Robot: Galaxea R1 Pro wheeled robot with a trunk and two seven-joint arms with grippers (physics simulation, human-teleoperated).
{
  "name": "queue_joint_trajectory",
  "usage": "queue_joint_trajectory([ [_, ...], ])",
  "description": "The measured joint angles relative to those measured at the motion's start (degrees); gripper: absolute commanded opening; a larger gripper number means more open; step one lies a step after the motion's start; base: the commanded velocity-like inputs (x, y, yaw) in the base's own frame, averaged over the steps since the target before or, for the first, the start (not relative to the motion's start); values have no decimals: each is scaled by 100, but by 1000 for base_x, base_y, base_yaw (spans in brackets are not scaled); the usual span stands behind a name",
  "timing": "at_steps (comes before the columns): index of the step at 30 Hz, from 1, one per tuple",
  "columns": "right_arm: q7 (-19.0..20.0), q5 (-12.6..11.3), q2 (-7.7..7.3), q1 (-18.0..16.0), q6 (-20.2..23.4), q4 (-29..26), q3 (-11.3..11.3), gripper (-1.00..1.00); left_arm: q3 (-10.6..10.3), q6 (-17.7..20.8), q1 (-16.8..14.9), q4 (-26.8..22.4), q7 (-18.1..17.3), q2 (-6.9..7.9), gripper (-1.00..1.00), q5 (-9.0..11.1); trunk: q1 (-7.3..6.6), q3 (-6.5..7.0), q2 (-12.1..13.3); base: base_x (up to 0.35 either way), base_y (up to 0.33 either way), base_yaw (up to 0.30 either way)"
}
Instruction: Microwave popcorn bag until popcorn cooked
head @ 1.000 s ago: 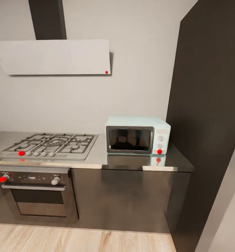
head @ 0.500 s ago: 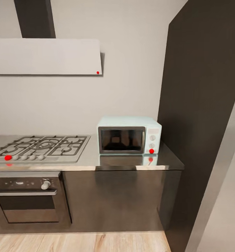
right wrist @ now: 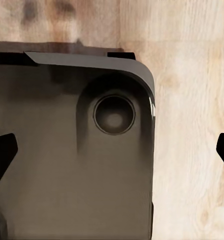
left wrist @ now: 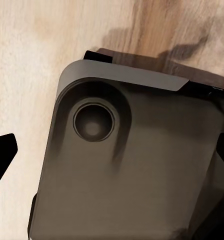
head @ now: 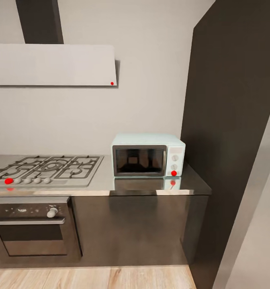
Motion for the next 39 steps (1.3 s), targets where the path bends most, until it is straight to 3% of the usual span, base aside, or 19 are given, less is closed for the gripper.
queue_joint_trajectory([
  [33, 3, 73, 24, 0, 10, -105, 11, 100, 0, 0, 0, -17, 0, 0, 100, 9, 0, 1, 0, 57, 0, 0],
  [35, 19, 80, 24, -1, 42, -355, 16, 100, 0, 0, 0, -16, 0, 0, 100, 9, 0, 1, 0, 0, 0, 0],
  [37, 51, 226, 33, -8, 309, -1221, 200, 100, -1, 0, 0, -16, 0, 0, 100, 9, 0, 2, 0, 0, 0, 0],
  [39, 62, 499, 78, -13, 1146, -2274, 461, 100, -1, 0, 0, -15, 0, 0, 100, 9, 0, 3, 1, 0, 0, 0],
])
